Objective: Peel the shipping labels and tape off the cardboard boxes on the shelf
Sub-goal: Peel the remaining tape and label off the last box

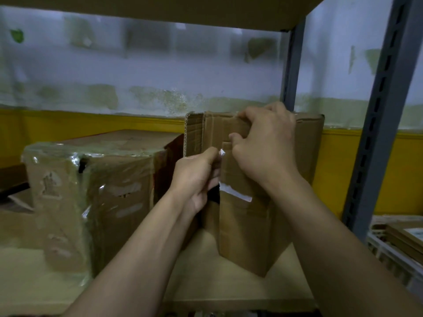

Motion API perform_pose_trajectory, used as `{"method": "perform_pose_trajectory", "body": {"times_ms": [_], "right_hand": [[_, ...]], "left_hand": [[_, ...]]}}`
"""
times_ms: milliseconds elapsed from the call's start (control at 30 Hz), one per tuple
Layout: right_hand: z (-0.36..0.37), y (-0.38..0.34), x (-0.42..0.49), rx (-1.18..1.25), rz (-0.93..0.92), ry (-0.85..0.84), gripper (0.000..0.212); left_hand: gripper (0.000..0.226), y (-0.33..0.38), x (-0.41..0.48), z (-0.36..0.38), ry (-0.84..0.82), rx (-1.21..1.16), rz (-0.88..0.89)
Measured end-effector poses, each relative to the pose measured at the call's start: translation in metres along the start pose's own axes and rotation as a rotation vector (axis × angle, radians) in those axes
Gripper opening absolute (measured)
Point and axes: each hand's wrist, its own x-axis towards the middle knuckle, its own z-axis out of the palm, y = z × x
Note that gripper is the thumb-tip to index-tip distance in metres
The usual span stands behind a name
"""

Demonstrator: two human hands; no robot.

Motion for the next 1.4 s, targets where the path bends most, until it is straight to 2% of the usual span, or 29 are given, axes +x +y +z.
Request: {"method": "perform_pose_trajectory", "body": {"times_ms": [67, 167, 300, 400, 533, 667, 833, 967, 1233, 1400], "right_hand": [[-0.001, 0.001, -0.001, -0.008, -0.017, 0.002, 0.032], [-0.002, 0.004, -0.001, -0.028, -0.045, -0.001, 0.032], [-0.002, 0.003, -0.001, -0.066, -0.058, 0.000, 0.034], [-0.002, 0.003, -0.001, -0.087, -0.067, 0.001, 0.034], [-0.002, 0.002, -0.002, -0.104, -0.071, 0.005, 0.035], [-0.002, 0.002, -0.004, -0.102, -0.079, 0.020, 0.033], [-0.001, 0.002, -0.004, -0.095, -0.079, 0.037, 0.033], [-0.001, 0.003, -0.004, -0.086, -0.083, 0.038, 0.031], [0.000, 0.000, -0.002, -0.072, -0.090, -0.014, 0.032], [0.000, 0.010, 0.000, -0.084, -0.086, 0.044, 0.033]], "left_hand": [[0.021, -0.003, -0.004, -0.003, -0.046, -0.011, 0.000], [0.017, -0.006, -0.008, -0.009, -0.075, 0.111, 0.181], [0.014, -0.011, -0.004, -0.016, 0.017, 0.445, 0.478], [0.006, -0.004, -0.002, -0.016, 0.115, 0.531, 0.556], [0.012, 0.006, 0.000, -0.014, 0.133, 0.670, 0.587], [0.017, 0.008, -0.002, -0.009, 0.237, 0.879, 0.661], [0.015, 0.006, -0.007, -0.005, 0.317, 1.227, 0.950], [0.015, 0.000, 0.000, -0.011, 0.314, 1.252, 1.154], [0.012, -0.006, -0.002, -0.019, 0.286, 1.189, 1.051], [0.011, -0.033, -0.016, -0.030, 0.199, 1.199, 1.002]]}}
